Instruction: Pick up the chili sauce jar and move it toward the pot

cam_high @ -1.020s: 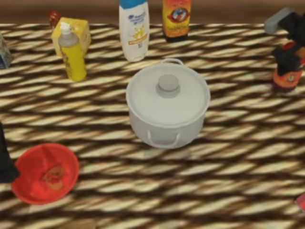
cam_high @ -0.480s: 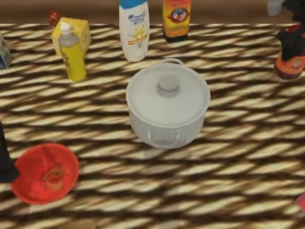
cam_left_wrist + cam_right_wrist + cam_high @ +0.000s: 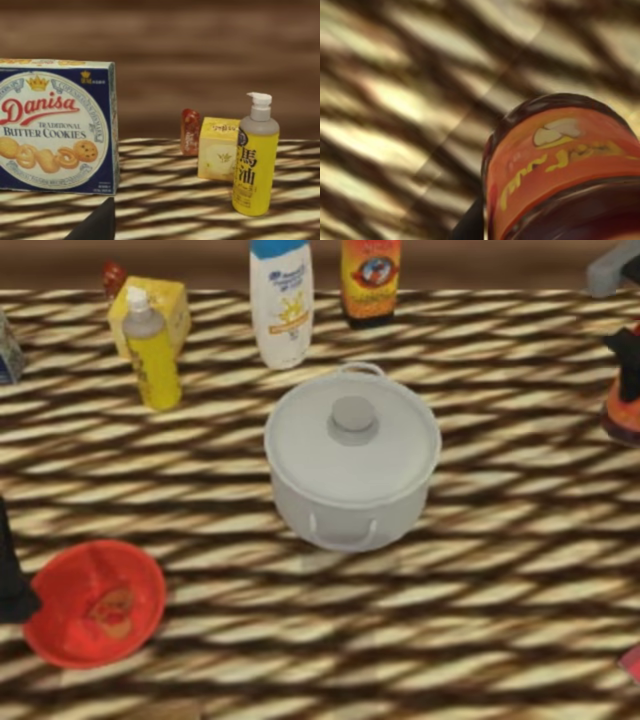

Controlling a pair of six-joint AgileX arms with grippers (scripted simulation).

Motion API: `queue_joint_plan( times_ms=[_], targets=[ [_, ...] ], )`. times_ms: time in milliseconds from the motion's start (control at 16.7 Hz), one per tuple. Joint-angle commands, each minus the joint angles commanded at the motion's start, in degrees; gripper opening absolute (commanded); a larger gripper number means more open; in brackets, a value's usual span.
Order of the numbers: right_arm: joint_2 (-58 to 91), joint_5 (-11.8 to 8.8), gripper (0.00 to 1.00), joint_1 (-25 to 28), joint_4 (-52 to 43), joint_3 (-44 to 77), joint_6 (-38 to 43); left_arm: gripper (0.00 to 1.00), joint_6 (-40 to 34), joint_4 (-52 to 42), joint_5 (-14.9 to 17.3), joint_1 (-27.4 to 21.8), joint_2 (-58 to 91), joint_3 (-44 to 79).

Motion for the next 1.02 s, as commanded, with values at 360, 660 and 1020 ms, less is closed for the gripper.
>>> queue_joint_plan(
  times_ms=[360,660,1020],
  targets=[
    [-8.7,0.2,0.00,-0.4,4.5,-10.9,0.4,1.00,0.0,0.0,0.0,0.0,0.0,0.0],
    [-8.6,0.1,0.00,-0.1,4.4,-10.8,0.6,1.00,0.0,0.0,0.0,0.0,0.0,0.0],
    [-8.1,1.1,0.00,3.6,7.3,-12.7,13.3,1.00,0.0,0.0,0.0,0.0,0.0,0.0]
  ],
)
